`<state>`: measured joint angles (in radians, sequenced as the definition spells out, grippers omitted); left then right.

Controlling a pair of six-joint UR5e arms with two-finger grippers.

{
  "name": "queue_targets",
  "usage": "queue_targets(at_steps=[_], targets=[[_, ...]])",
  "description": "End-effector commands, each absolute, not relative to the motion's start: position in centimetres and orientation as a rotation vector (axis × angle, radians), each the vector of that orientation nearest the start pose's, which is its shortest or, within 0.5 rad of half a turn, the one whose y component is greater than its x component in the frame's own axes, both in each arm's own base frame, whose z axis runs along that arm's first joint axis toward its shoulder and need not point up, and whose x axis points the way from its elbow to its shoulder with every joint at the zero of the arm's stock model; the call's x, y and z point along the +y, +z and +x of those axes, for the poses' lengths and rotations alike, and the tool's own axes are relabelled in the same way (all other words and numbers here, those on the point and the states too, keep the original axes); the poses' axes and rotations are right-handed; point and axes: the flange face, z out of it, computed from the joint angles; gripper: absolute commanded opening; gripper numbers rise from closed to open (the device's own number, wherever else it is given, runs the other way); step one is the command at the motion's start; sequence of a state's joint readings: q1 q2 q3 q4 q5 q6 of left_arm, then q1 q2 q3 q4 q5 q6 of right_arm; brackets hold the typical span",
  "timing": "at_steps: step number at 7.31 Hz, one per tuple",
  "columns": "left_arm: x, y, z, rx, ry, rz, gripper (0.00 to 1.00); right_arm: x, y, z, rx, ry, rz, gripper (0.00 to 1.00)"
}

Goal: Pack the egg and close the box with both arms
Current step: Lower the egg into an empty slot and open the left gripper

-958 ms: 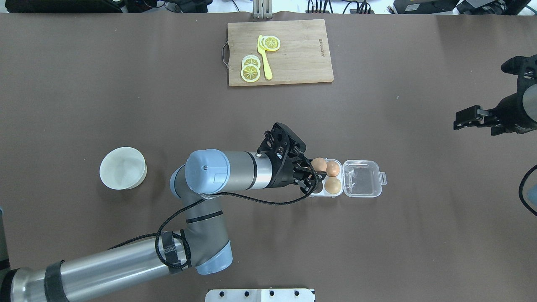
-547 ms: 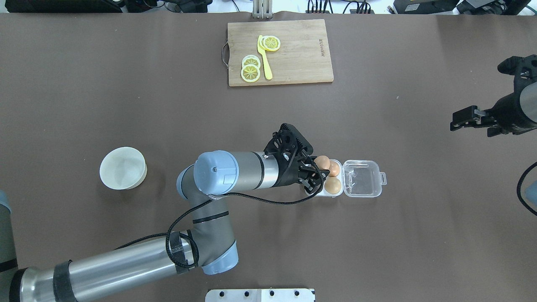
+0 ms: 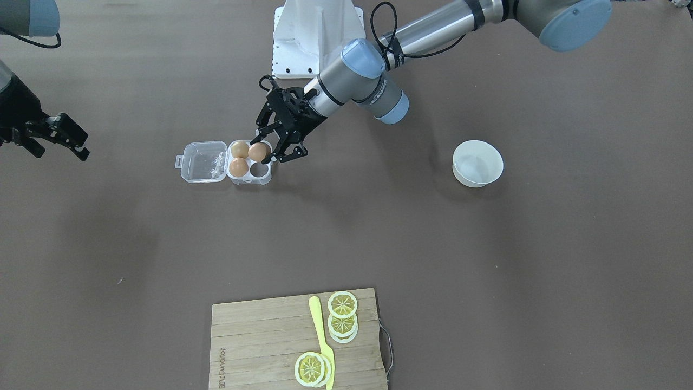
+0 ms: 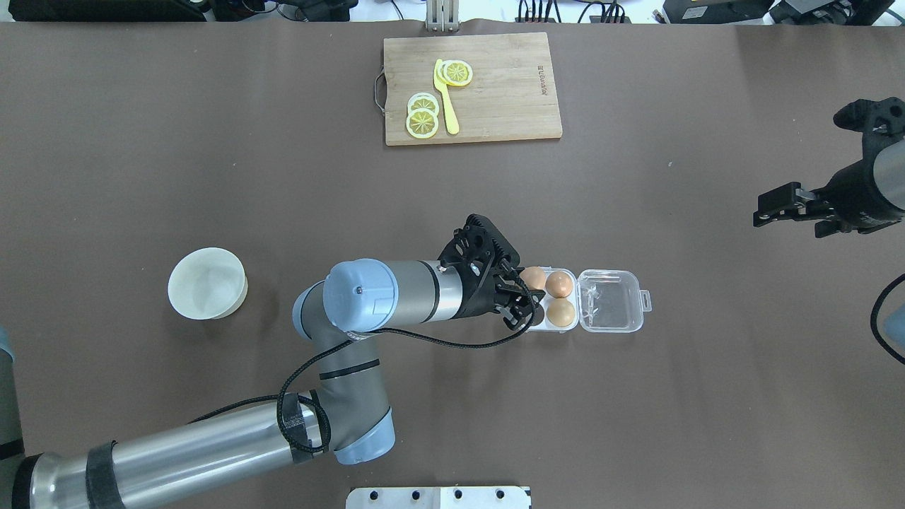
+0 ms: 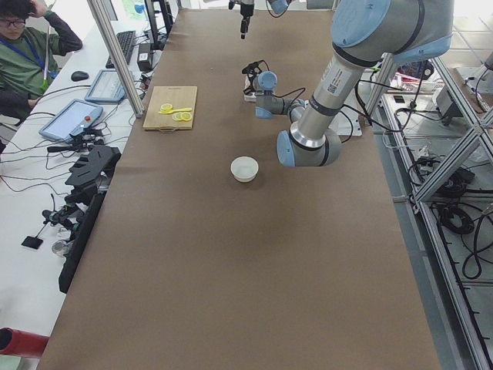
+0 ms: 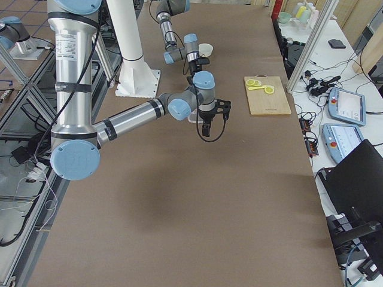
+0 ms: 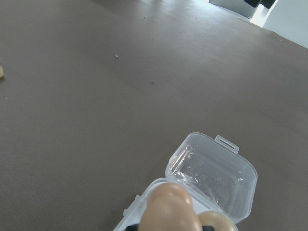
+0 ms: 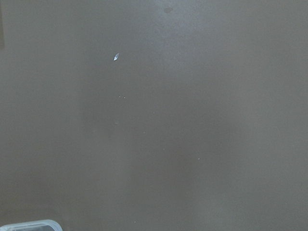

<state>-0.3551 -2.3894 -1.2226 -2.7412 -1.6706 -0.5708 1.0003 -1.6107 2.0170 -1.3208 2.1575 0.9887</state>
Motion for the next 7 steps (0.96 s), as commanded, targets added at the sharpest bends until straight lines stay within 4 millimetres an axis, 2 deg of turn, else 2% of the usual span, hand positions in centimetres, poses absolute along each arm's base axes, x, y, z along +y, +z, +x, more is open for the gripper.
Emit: queue_targets(at_steps=[1,5,7], targets=[[-36.6,17.3,66.7,1.354,0.585,0.973,0.0,-43.8,43.7,-19.1,-0.872,0.205,0.019,1.0],[-34.5,17.3,67.9,1.357,0.582,0.971,0.0,-43.0,43.8,-20.8,-0.875,0.218,-0.027,1.0],[-34.2,17.1,68.0,1.352,0.569,0.982,0.0,-43.1,43.4,-21.4,-0.88,0.207,-0.025,1.0]])
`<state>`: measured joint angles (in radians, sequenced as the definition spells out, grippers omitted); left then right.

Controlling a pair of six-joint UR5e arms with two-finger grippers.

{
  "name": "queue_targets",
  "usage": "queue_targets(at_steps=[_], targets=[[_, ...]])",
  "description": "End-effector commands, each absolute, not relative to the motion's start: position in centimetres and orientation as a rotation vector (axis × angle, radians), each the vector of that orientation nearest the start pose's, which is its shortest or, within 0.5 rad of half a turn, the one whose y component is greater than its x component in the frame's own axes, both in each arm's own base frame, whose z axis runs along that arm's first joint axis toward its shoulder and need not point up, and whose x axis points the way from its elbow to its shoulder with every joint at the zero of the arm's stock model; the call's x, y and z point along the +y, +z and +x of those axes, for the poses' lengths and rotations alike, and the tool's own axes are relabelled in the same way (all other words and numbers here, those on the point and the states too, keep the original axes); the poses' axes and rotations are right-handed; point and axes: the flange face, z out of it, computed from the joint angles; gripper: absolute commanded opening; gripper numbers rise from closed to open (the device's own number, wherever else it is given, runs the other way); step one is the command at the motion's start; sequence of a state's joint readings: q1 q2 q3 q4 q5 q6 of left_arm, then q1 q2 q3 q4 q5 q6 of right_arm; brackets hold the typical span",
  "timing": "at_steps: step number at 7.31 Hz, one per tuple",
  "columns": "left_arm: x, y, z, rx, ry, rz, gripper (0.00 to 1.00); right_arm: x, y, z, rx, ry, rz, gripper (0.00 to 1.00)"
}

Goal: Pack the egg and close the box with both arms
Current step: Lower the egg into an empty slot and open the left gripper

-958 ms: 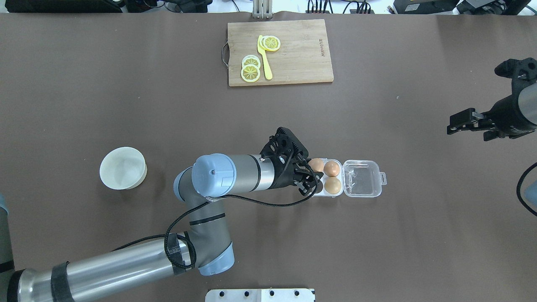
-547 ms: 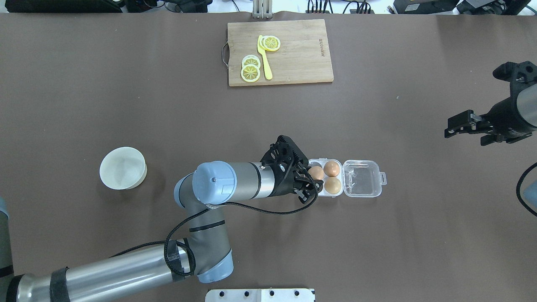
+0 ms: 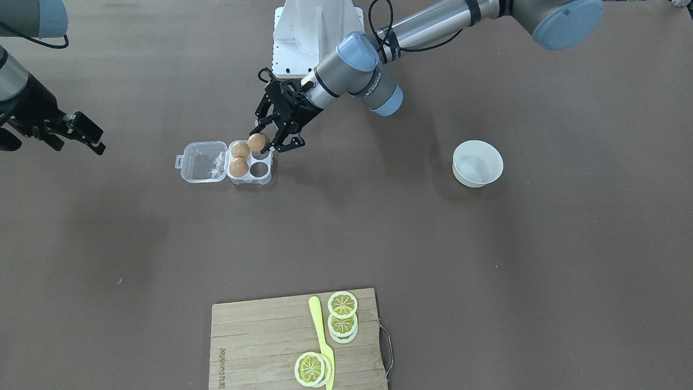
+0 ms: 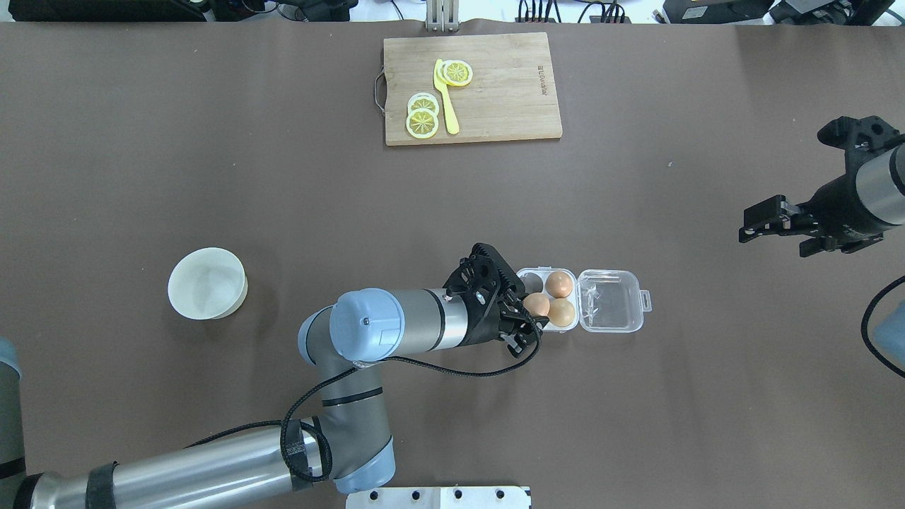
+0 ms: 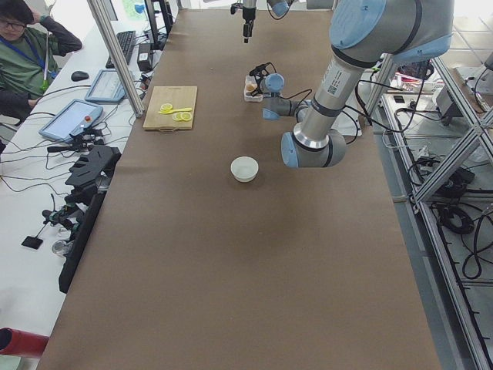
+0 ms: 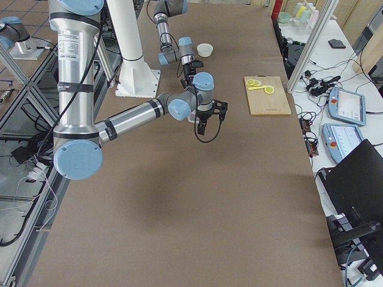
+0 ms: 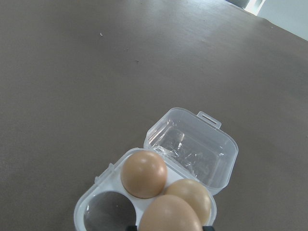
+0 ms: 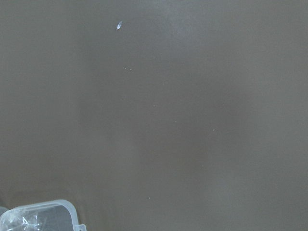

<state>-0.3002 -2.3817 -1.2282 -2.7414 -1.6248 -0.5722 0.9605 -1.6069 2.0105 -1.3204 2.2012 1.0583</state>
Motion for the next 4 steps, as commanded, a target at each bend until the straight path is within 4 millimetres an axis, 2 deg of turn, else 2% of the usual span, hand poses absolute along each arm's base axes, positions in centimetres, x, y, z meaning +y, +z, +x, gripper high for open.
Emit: queue_targets(at_steps=[1,3,4], targets=[[-34.25,17.13,68.01,1.352,0.569,0.982,0.0,-43.05,43.14,-21.64,-0.883,0.209,-0.028,1.0],[-34.25,17.13,68.01,1.354,0.565,0.978,0.04,-42.96,42.85,-22.03,-0.887,0.208,-0.031,1.0],[-34.24,16.95,67.97,1.359,0.559,0.975,0.37,-42.98,42.7,-22.04,-0.889,0.207,-0.029,1.0]])
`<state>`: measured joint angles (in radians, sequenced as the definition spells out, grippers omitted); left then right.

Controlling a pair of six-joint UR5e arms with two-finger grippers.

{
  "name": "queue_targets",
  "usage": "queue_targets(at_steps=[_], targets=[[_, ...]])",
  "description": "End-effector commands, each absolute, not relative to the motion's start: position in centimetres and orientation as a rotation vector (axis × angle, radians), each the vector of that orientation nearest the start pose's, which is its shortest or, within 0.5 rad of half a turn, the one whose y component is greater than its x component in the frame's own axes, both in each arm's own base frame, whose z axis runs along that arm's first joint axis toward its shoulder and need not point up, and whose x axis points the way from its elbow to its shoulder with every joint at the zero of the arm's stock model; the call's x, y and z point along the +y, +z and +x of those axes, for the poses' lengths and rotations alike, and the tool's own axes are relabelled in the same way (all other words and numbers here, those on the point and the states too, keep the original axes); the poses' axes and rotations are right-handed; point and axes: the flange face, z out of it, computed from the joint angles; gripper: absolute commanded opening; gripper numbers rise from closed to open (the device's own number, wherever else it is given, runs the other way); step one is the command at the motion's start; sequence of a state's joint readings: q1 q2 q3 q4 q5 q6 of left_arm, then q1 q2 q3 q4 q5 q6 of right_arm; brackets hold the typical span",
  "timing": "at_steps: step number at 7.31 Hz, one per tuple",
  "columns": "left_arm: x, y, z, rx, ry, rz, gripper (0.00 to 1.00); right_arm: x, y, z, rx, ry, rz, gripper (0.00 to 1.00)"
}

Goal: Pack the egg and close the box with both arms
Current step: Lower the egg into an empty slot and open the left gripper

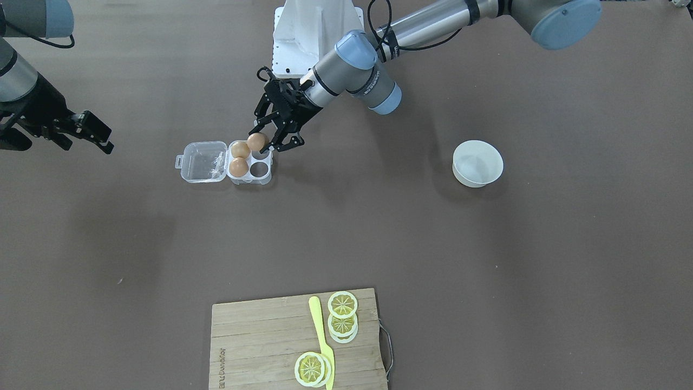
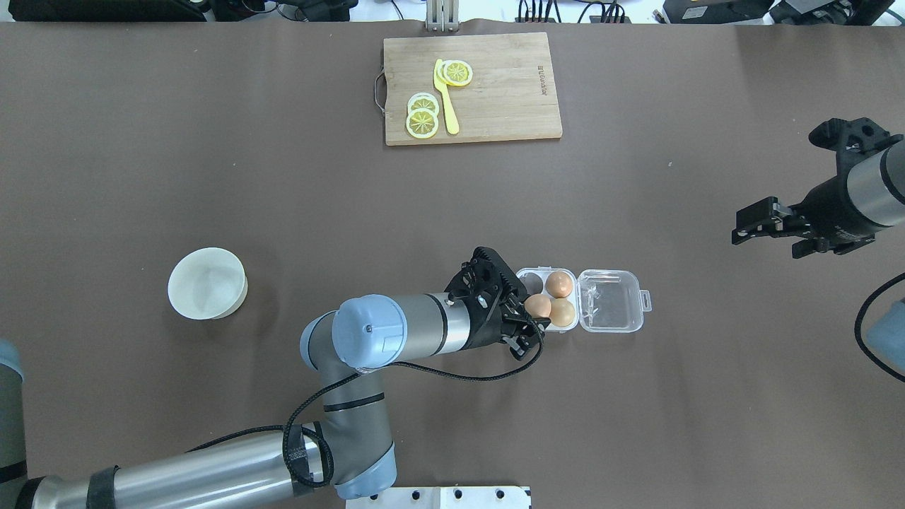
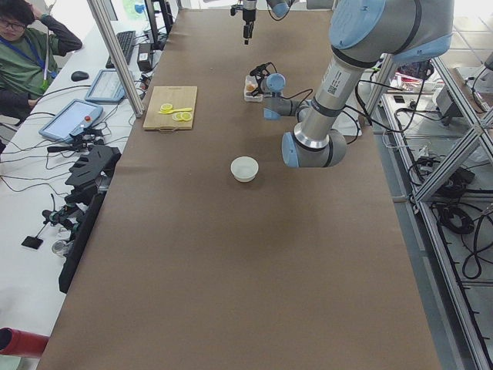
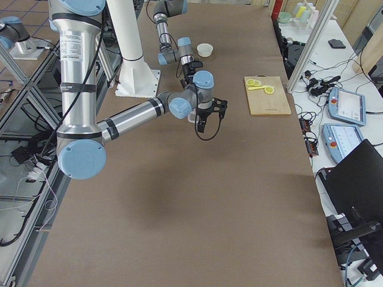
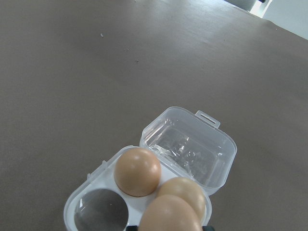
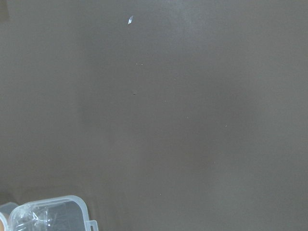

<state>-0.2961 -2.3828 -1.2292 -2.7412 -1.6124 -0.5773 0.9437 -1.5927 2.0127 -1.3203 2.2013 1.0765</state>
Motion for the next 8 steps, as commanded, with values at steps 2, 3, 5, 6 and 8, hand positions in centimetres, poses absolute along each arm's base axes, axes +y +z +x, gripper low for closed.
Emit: queue_targets(at_steps=[2,3,5,6,8], targets=[[-33.7,16.7,68.2,1.351,0.531,0.992,0.97,-43.0,42.6,-22.0,-0.891,0.206,-0.027,1.0],[-33.6,16.6,68.1,1.353,0.53,0.994,0.97,-42.9,42.5,-22.0,-0.892,0.206,-0.026,1.0],[-33.6,16.3,67.6,1.385,0.499,0.982,0.97,-42.9,42.5,-22.0,-0.893,0.205,-0.025,1.0],[-33.7,16.1,67.1,1.411,0.458,0.952,0.97,-42.9,42.5,-22.0,-0.893,0.205,-0.025,1.0],[-33.6,16.7,67.2,1.401,0.459,0.944,0.97,-42.9,42.5,-22.1,-0.893,0.204,-0.026,1.0]])
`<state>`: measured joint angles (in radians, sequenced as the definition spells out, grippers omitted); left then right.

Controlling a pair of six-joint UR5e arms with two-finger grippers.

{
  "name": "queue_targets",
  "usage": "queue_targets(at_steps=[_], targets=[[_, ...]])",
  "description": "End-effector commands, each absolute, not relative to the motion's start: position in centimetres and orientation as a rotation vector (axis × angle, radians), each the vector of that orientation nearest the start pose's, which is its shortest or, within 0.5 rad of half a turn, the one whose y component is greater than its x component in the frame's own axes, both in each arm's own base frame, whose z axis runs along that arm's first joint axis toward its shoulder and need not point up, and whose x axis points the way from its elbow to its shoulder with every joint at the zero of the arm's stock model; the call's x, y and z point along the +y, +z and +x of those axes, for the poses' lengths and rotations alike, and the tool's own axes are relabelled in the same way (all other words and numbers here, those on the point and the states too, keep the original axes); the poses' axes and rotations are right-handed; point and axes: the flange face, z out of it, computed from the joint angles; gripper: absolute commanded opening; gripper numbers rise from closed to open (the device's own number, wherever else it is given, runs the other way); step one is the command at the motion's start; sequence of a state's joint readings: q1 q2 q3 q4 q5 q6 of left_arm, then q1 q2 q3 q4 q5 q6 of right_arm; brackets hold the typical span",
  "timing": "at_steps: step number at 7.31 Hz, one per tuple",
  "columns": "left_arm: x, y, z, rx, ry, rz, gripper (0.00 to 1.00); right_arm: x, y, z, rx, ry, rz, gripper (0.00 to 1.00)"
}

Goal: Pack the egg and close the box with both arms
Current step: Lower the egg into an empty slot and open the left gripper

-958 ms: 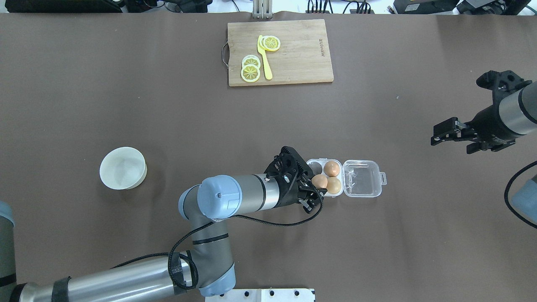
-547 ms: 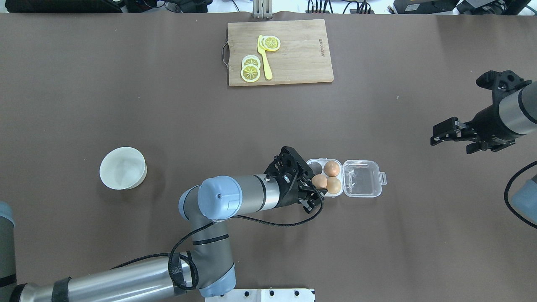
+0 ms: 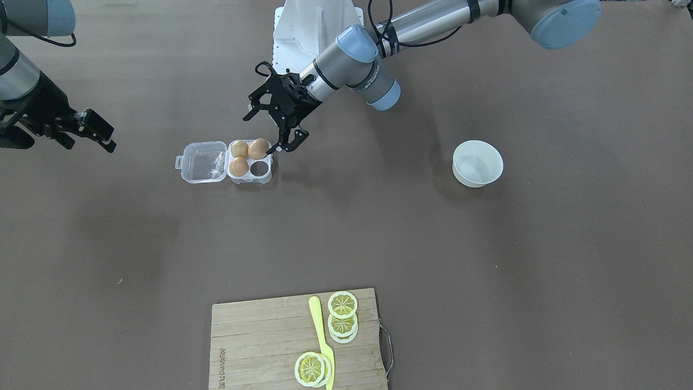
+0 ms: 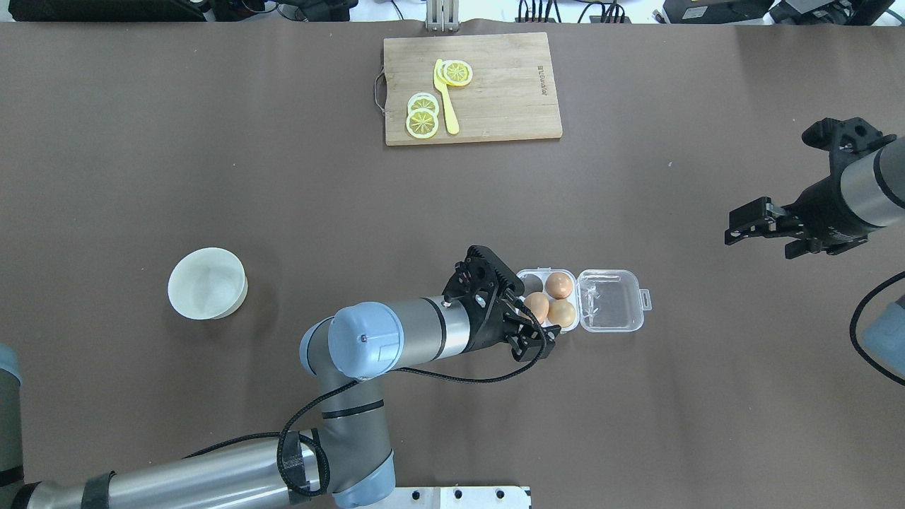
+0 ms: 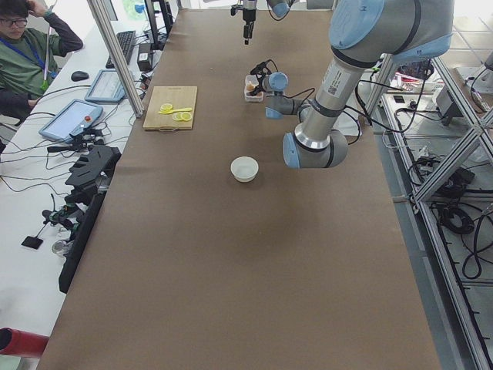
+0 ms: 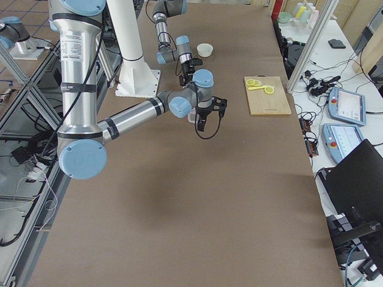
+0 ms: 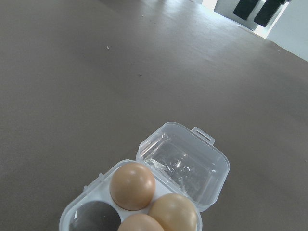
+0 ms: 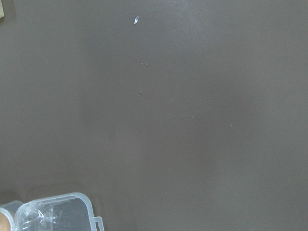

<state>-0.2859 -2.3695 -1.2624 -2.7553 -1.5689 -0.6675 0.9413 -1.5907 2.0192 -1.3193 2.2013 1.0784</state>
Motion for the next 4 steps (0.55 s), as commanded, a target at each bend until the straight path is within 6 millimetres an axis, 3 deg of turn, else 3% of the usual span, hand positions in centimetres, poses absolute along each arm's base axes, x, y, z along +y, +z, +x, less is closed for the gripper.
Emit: queue_targets(at_steps=[1,4], targets=[[-33.63,16.77,67.31,1.392,0.455,0.943,0.96,-42.92,42.46,-22.0,-0.893,0.205,-0.025,1.0],[-33.56,16.93,67.48,1.387,0.459,0.94,0.92,-42.85,42.53,-22.04,-0.892,0.204,-0.027,1.0]])
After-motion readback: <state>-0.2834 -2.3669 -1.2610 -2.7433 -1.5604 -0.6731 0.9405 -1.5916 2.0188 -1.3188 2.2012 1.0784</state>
